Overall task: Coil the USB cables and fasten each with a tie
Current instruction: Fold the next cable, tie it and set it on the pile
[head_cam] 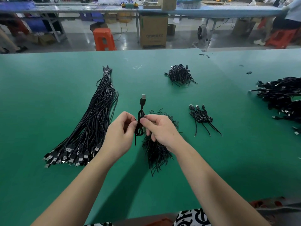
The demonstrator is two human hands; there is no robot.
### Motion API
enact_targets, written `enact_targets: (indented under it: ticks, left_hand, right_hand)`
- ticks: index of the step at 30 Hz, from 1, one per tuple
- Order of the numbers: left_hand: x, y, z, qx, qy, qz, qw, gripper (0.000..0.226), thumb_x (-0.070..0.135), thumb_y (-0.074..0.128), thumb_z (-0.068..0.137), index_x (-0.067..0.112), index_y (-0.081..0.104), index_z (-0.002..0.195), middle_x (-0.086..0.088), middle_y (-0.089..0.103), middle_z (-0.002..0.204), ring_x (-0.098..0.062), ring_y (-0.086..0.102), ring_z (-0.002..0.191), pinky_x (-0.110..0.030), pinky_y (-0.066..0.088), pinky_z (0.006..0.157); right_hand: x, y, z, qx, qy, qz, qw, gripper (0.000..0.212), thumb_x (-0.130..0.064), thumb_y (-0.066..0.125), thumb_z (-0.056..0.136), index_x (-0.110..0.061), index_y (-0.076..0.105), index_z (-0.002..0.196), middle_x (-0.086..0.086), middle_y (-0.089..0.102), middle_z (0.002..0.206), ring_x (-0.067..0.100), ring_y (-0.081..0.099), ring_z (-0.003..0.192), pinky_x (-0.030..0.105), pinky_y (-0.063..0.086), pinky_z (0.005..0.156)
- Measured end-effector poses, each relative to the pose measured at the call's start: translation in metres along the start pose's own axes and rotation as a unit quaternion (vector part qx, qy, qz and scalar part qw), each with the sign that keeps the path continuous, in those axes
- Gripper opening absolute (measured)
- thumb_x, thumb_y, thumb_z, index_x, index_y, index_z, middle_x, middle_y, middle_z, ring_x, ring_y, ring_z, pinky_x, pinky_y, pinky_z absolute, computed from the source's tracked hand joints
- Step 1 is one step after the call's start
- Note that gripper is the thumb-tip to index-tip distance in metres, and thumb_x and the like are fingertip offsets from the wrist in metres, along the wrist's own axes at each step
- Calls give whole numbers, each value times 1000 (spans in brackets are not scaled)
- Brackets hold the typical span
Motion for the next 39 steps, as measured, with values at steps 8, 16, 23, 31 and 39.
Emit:
enact_targets:
  ticks: [8, 16, 23, 31, 39]
  left_hand:
    - [22, 9, -12, -22, 272, 329, 904, 23, -13, 52, 74, 2, 63, 87, -13, 58, 84, -30, 46, 59, -35, 36, 64]
    - [28, -3, -12, 9, 209, 179, 961, 6, 0, 59, 94, 1, 64, 92, -8, 60, 89, -25, 57, 73, -35, 48, 65]
    - [18, -9, -7, 47, 125, 62, 989, 23, 13, 76, 86, 19, 56, 94, 10, 50, 86, -8, 48, 73, -11, 37, 69]
    - [-7, -5, 4, 2, 61, 17, 998, 58, 61, 70, 68, 37, 49, 116, 13, 45, 111, -1, 49, 84, -8, 36, 77]
    - [-68, 25, 11, 33, 15, 277, 960, 38, 33, 58, 97, 8, 58, 126, -14, 53, 124, -32, 58, 101, -45, 44, 89]
  right_hand:
    - [8, 8, -2, -43, 61, 27, 997, 45, -39, 53, 103, 0, 69, 89, 19, 54, 79, 18, 43, 51, 35, 43, 56]
    - [-4, 14, -13, -152, 9, 178, 972, 22, -19, 56, 102, -15, 72, 87, -7, 55, 69, 9, 44, 61, 27, 56, 62]
    - [-3, 4, -12, -159, 20, 227, 961, 18, -19, 62, 94, -15, 79, 90, 3, 69, 81, 8, 52, 57, 29, 60, 65]
    - [4, -9, -12, -165, 57, 180, 968, 18, -16, 69, 88, -1, 73, 99, 22, 70, 97, 10, 57, 55, 32, 61, 65]
    - [24, -61, 5, 0, 124, -58, 991, 12, -27, 79, 86, -16, 74, 89, -5, 67, 67, 8, 53, 59, 18, 46, 51]
Point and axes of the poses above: each hand's wrist, its own z-axis towards the middle knuckle, its own y-axis out of the palm, x = y × z, the point moved 5 cm from there along z, towards the middle knuckle
